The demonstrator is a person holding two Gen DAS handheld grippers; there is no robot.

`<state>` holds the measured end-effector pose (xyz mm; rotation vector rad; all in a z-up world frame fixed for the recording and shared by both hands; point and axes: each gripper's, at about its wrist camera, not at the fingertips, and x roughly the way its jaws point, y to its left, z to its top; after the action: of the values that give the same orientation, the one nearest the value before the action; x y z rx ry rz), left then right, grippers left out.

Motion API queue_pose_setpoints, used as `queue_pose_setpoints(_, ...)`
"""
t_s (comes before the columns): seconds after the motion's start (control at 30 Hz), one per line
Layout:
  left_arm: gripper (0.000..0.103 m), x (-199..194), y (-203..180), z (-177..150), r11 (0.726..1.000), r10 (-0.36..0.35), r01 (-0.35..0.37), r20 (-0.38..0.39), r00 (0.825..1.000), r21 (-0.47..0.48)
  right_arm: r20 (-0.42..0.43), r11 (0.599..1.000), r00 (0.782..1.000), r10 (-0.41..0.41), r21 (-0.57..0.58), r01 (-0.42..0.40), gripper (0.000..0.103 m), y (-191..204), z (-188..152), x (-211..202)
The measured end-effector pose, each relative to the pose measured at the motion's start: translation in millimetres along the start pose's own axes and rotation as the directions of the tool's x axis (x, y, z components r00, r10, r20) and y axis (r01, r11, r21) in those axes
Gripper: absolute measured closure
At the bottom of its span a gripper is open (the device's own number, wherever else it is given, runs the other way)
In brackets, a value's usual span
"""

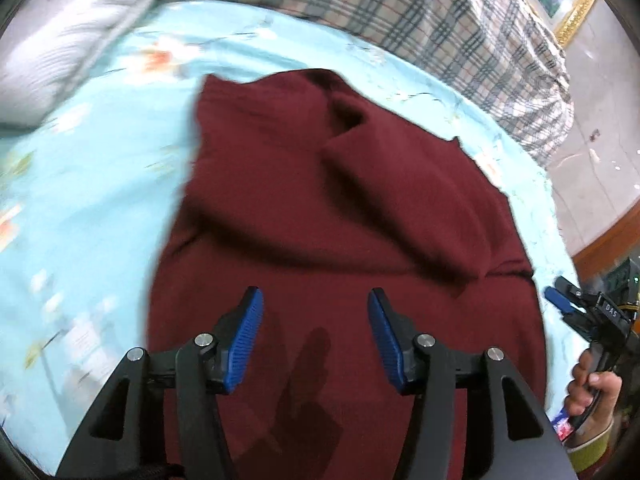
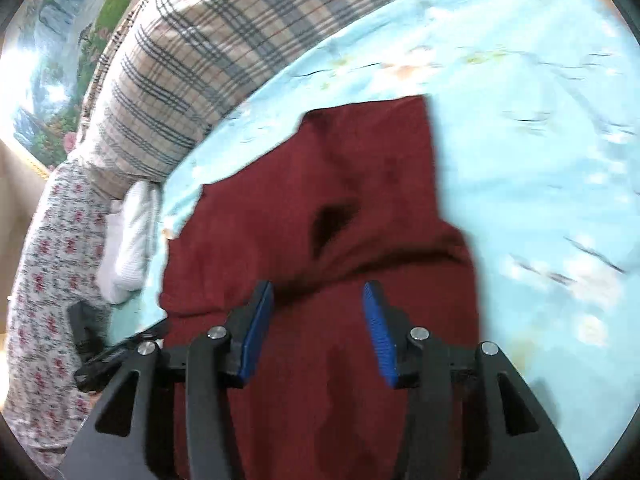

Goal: Fold large clothes
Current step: 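Smooth the folded sweater with both grippers open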

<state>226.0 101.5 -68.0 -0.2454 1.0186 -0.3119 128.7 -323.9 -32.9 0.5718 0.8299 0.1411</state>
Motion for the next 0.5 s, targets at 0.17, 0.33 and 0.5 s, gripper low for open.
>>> queue_pose_setpoints(0.17,0.039,-33.0,39.9,-31.2,0.997,0.064,-0.063,0.01,0.998,-0.038,0.025,0.994,0.994,-0.11,0.004,0.11,0.055,-30.4,-27.2,-32.5)
queue_pose_setpoints(0.33,0.032,-28.2,63.4,-65.1,0.995,-0.063,0.055,-0.096,0.993,-0.089,-0.035,0.993,0.995,-0.089,0.069,0.091,0.055,-66.5,-51.3,-38.2)
queue_pose_setpoints(0.5,0.026,-45.1,58.9,-98.0,0.988,-0.147,0.141,-0.085,0.986,-0.069,-0.119,0.991,0.986,0.12,0.08,-0.111,0.055,-63.7,-80.0,-42.0)
